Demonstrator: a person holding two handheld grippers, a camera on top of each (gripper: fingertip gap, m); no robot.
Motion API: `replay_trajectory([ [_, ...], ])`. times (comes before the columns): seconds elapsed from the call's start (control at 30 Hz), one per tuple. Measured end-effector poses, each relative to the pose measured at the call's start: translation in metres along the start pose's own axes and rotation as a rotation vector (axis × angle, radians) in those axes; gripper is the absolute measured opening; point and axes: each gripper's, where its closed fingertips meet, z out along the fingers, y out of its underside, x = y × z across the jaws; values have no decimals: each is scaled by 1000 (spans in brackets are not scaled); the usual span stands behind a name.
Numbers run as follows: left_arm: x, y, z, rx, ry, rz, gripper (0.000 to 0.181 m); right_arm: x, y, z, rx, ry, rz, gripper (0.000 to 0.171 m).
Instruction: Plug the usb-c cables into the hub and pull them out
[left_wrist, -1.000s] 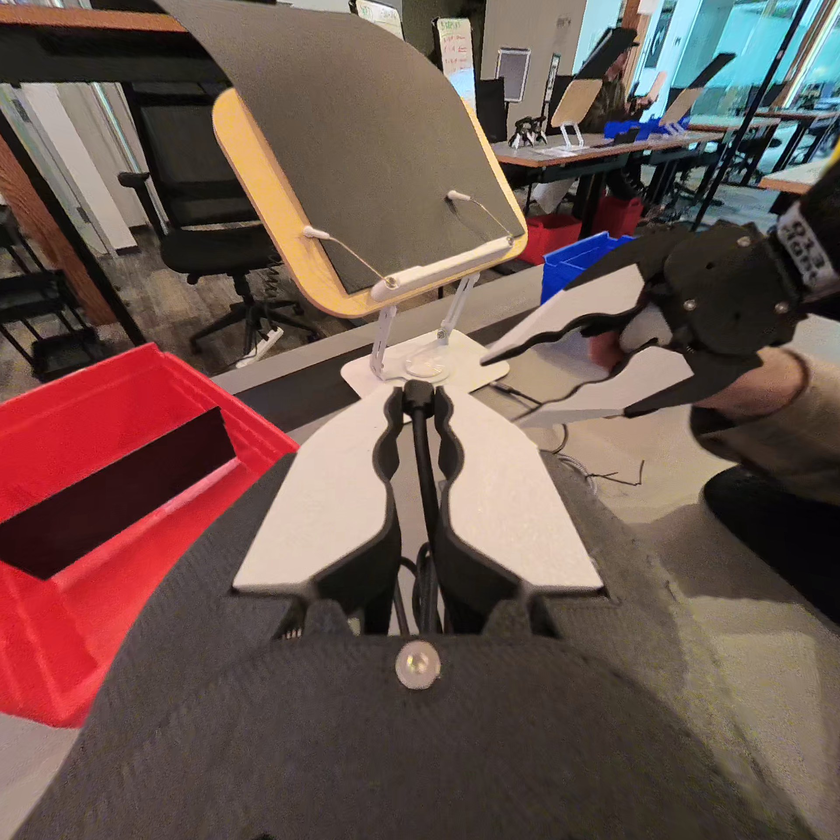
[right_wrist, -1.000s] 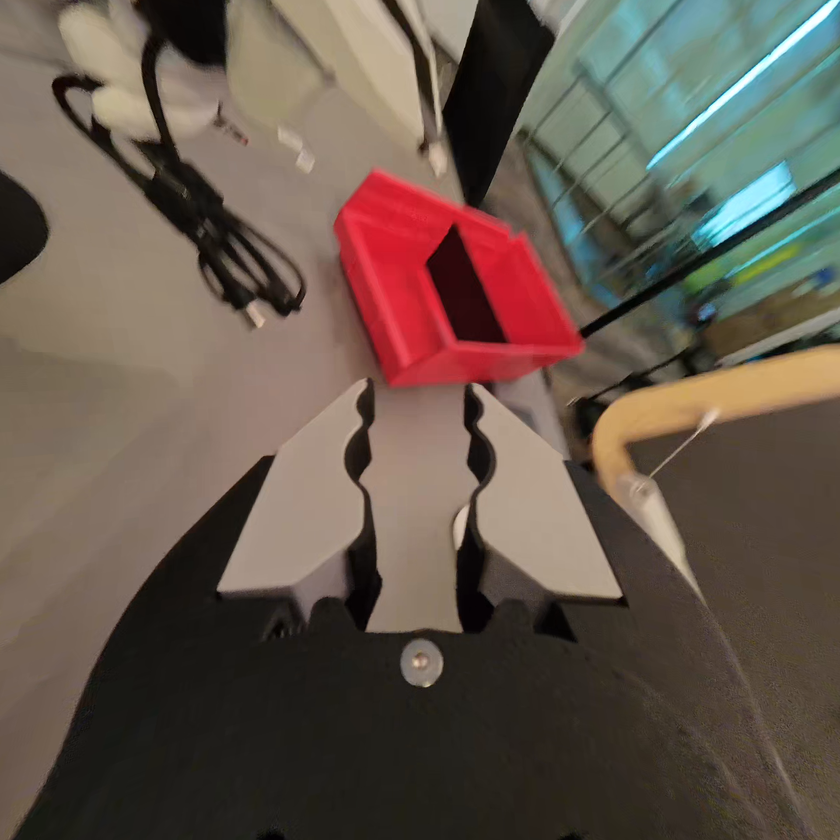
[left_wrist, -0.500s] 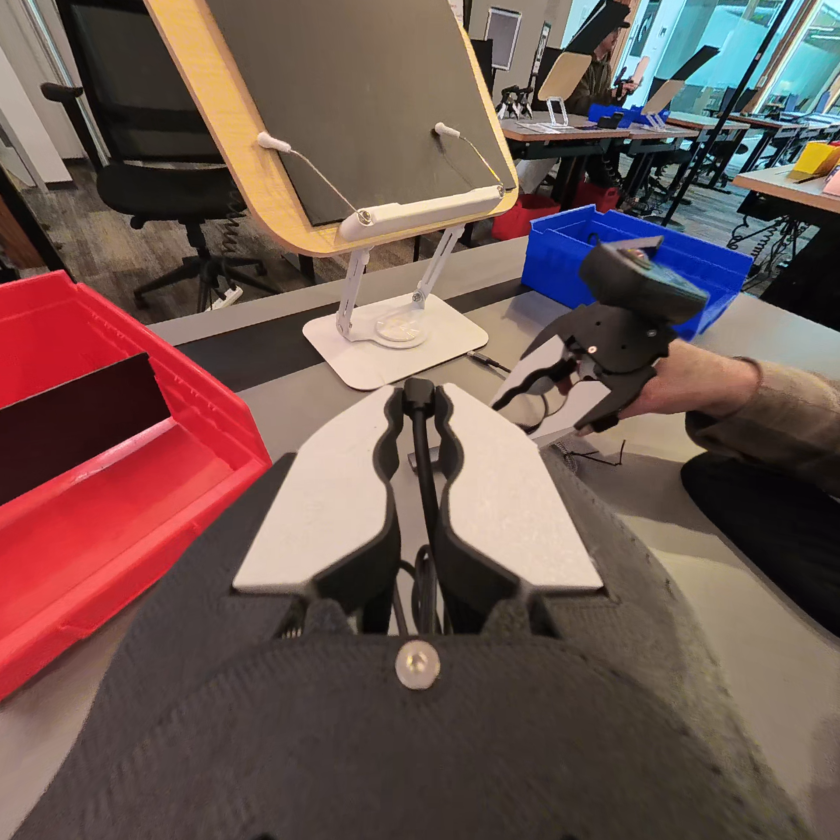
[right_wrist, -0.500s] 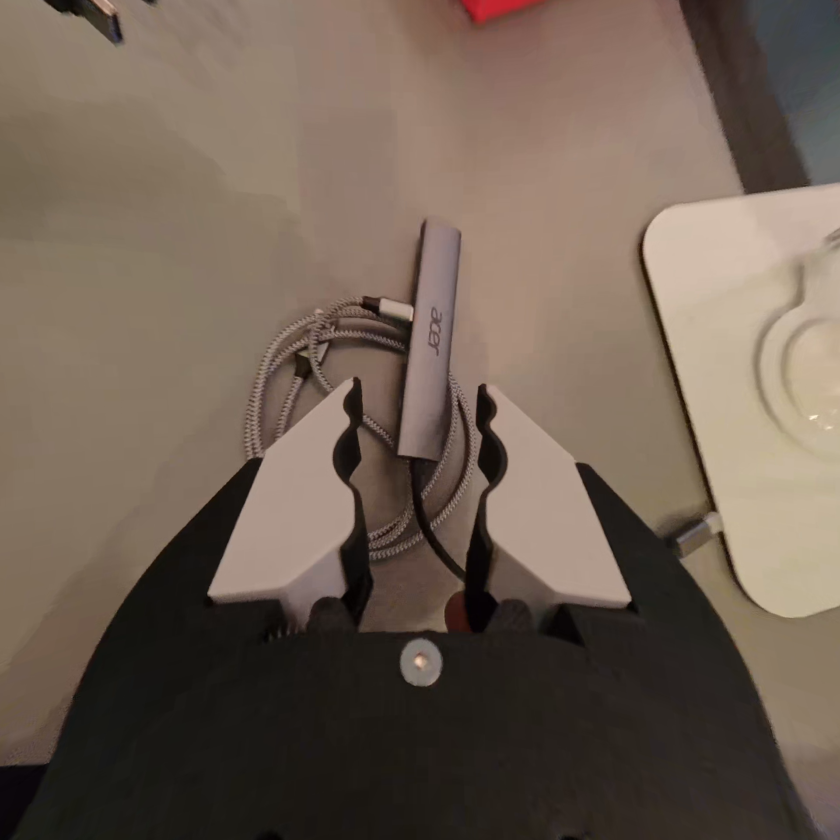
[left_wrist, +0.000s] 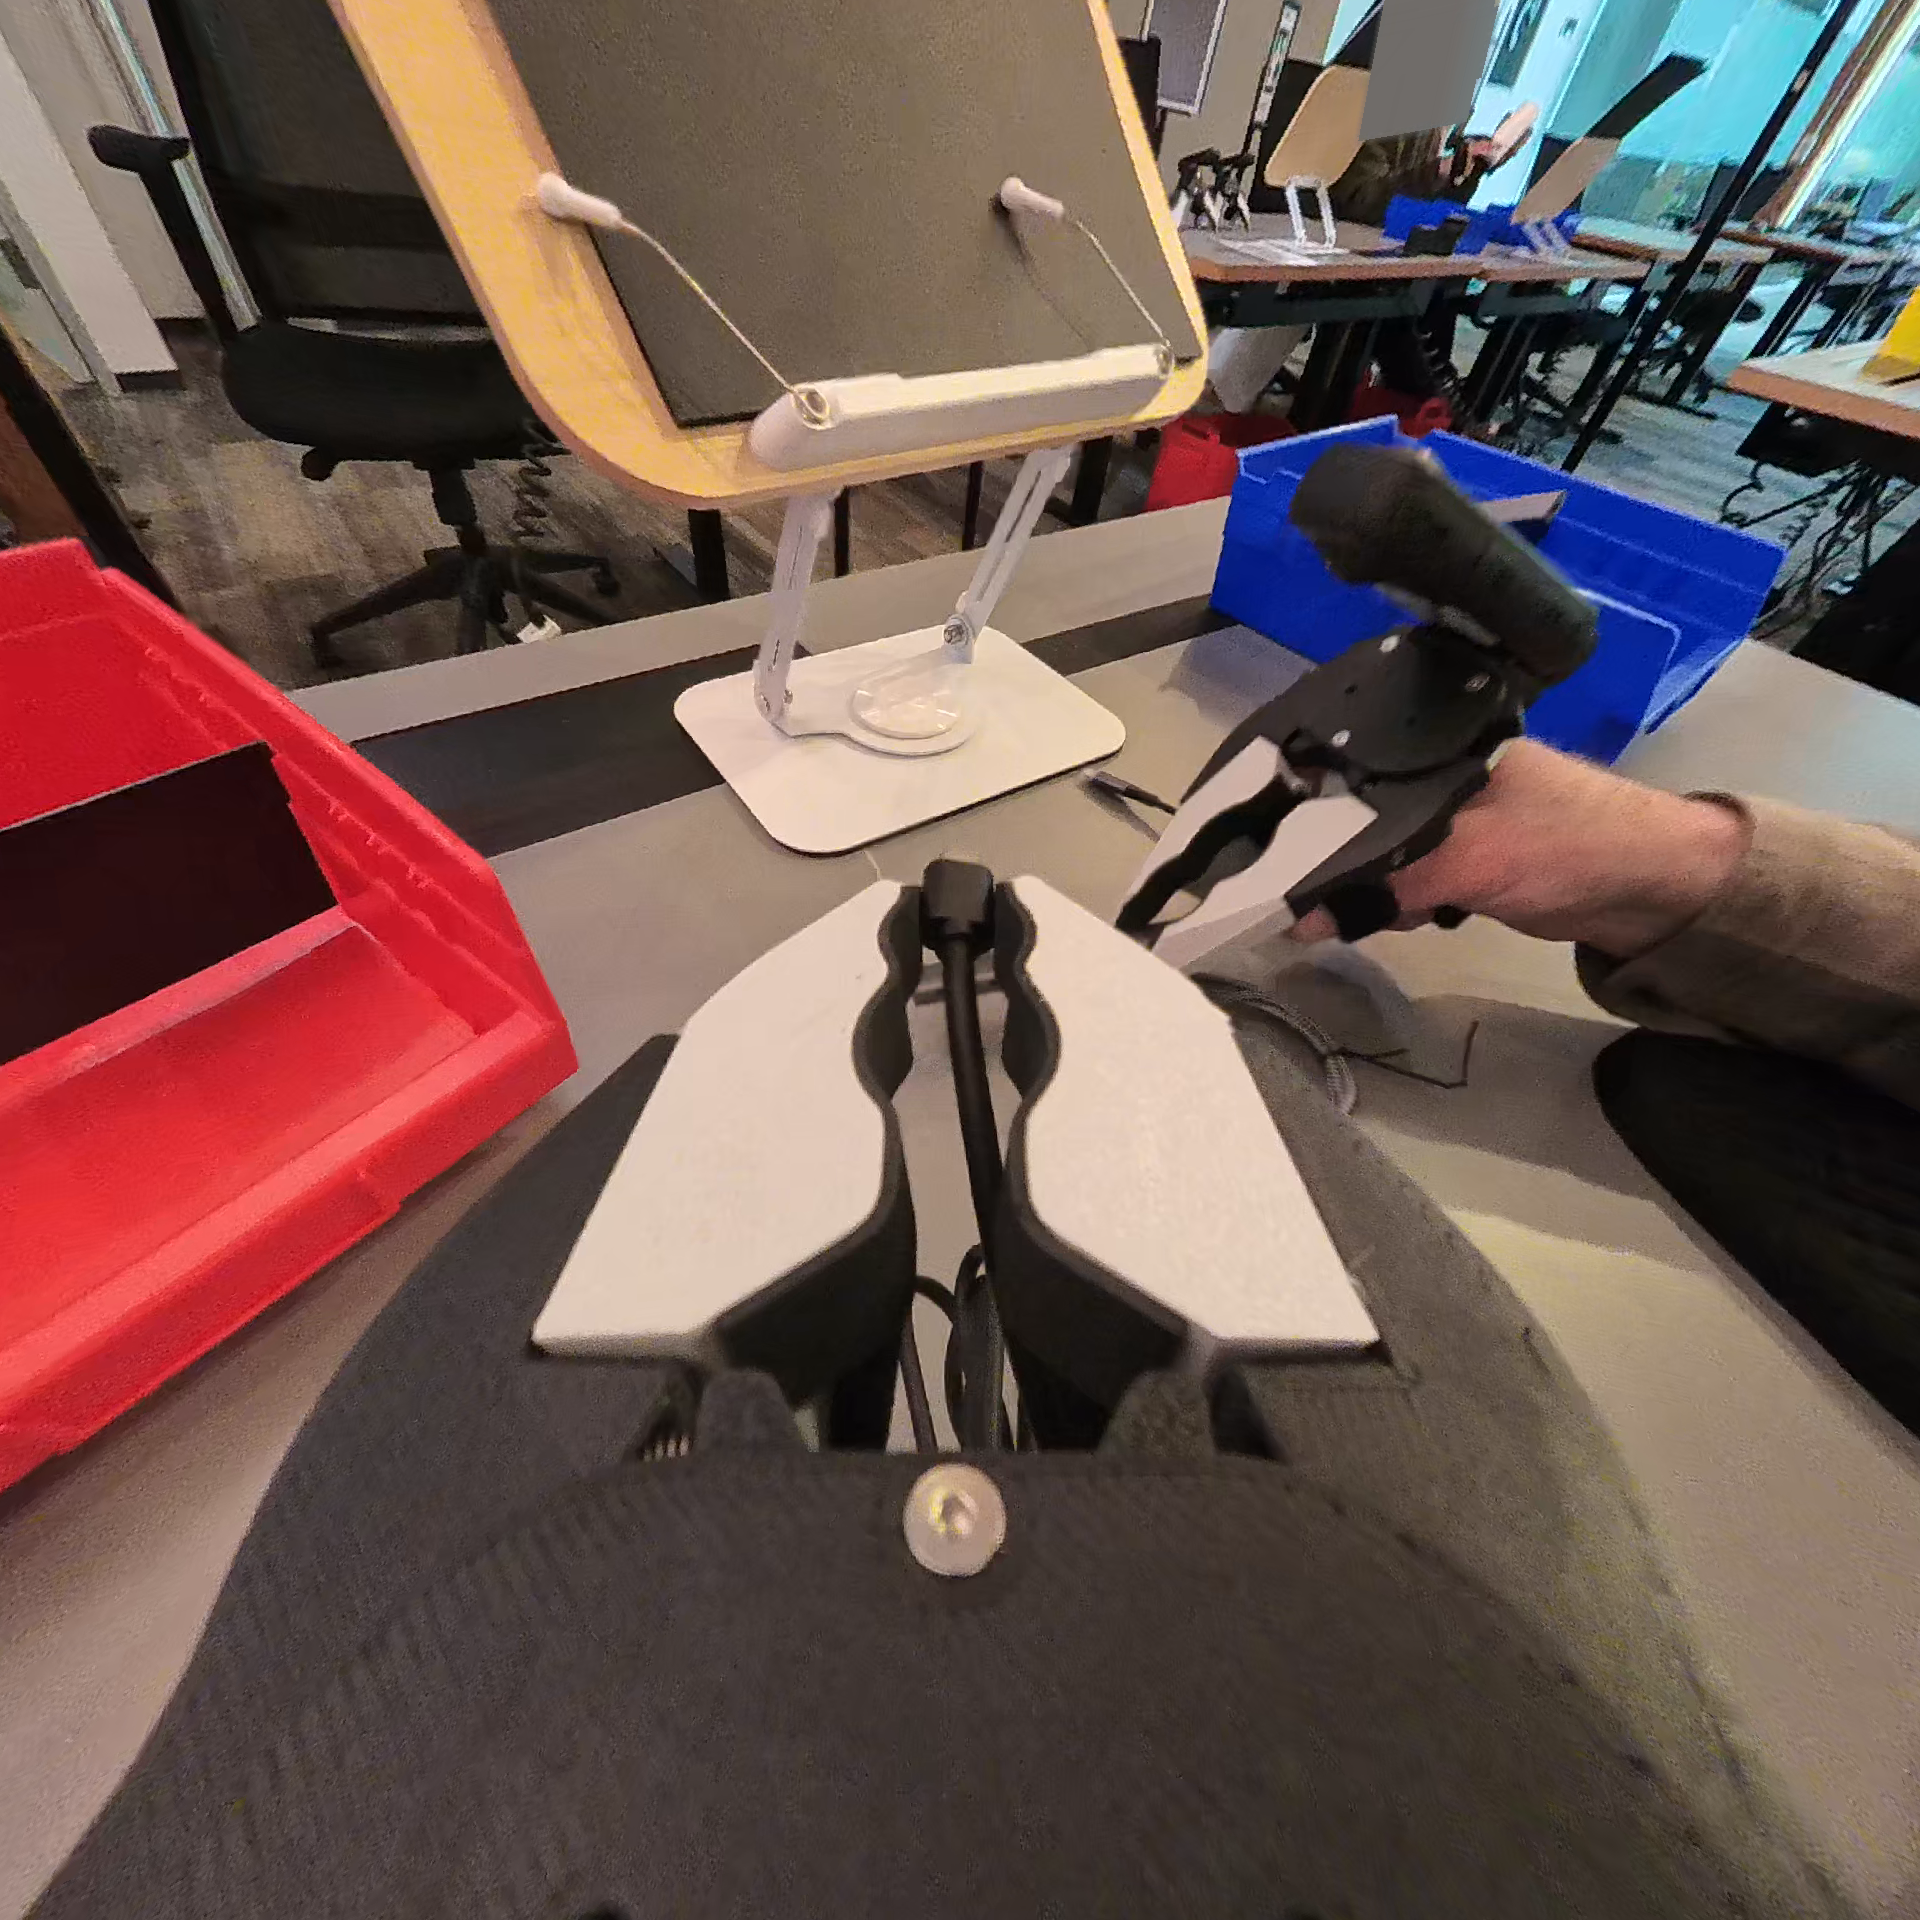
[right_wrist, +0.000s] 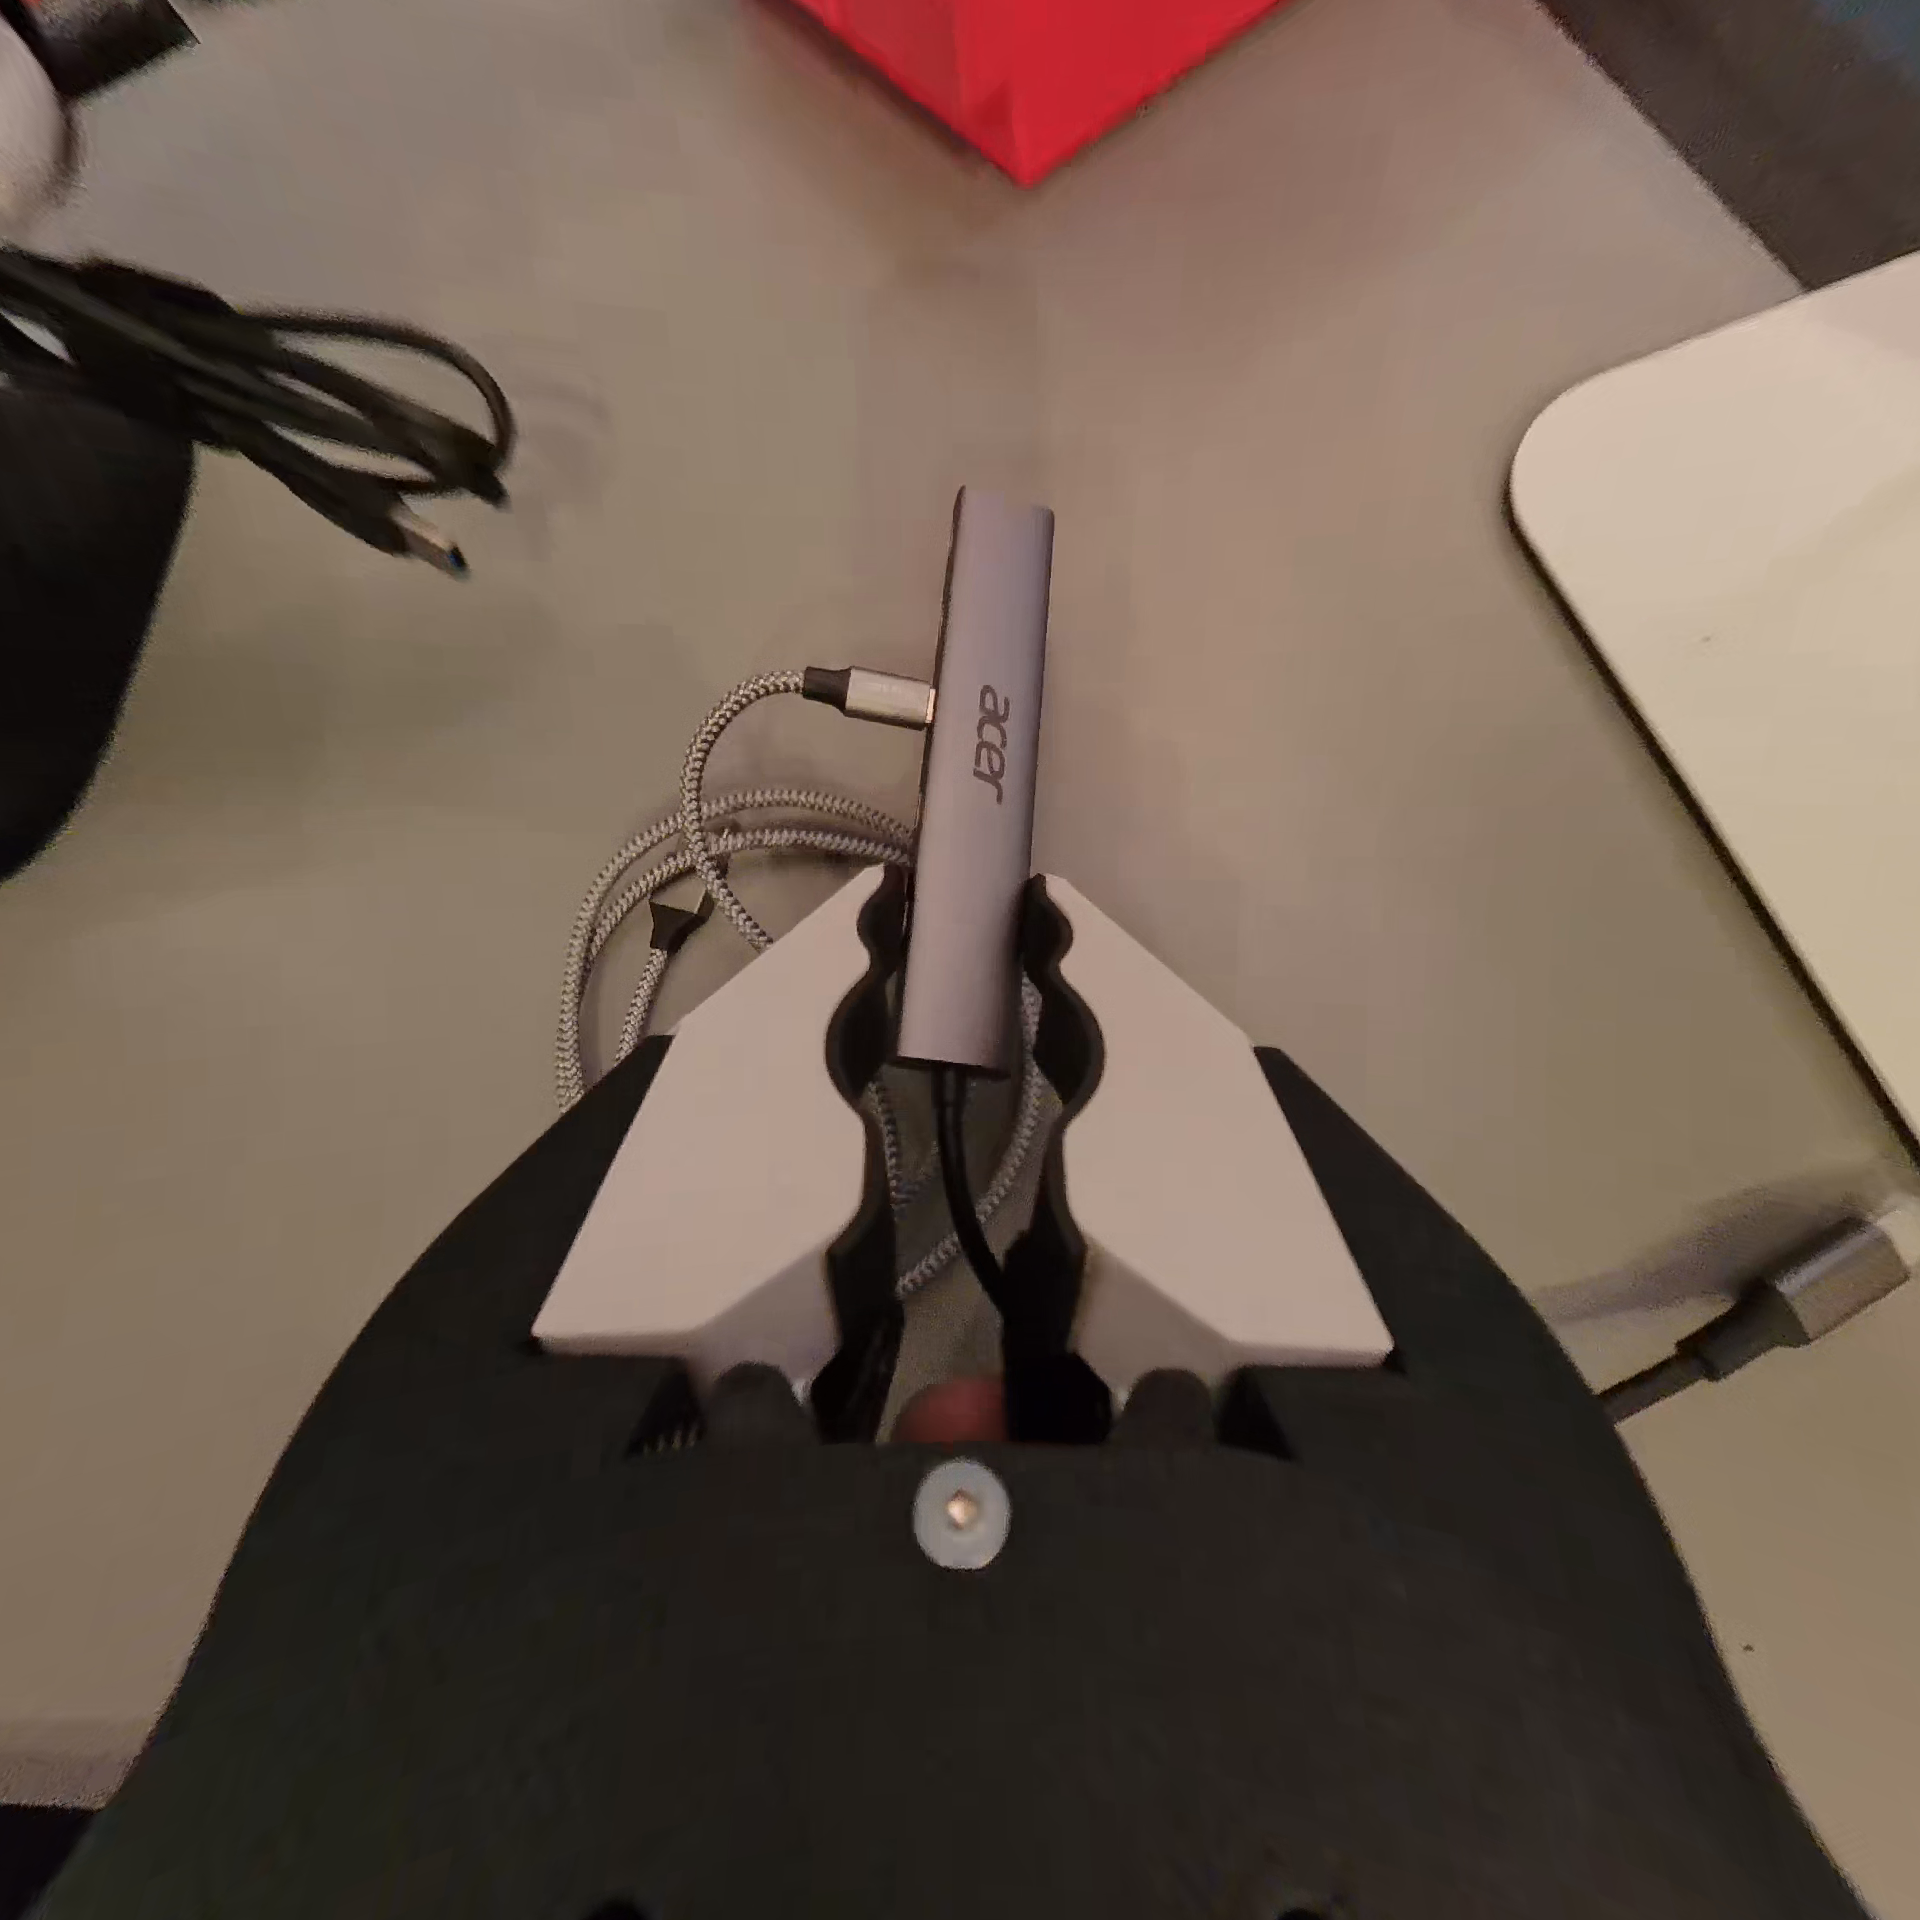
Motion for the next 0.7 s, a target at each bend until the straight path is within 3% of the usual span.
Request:
replay_trajectory([
  [0.03,2,2,3,-6,-8,12,13,-3,-6,-3,20,-7,5,20],
  [0.43,15,18,35,-58,-115,108,14,-43,-75,-36,243,-41,-11,20],
  [0.7,15,7,33,-1,-149,97,13,-57,-88,-39,275,20,-87,20],
])
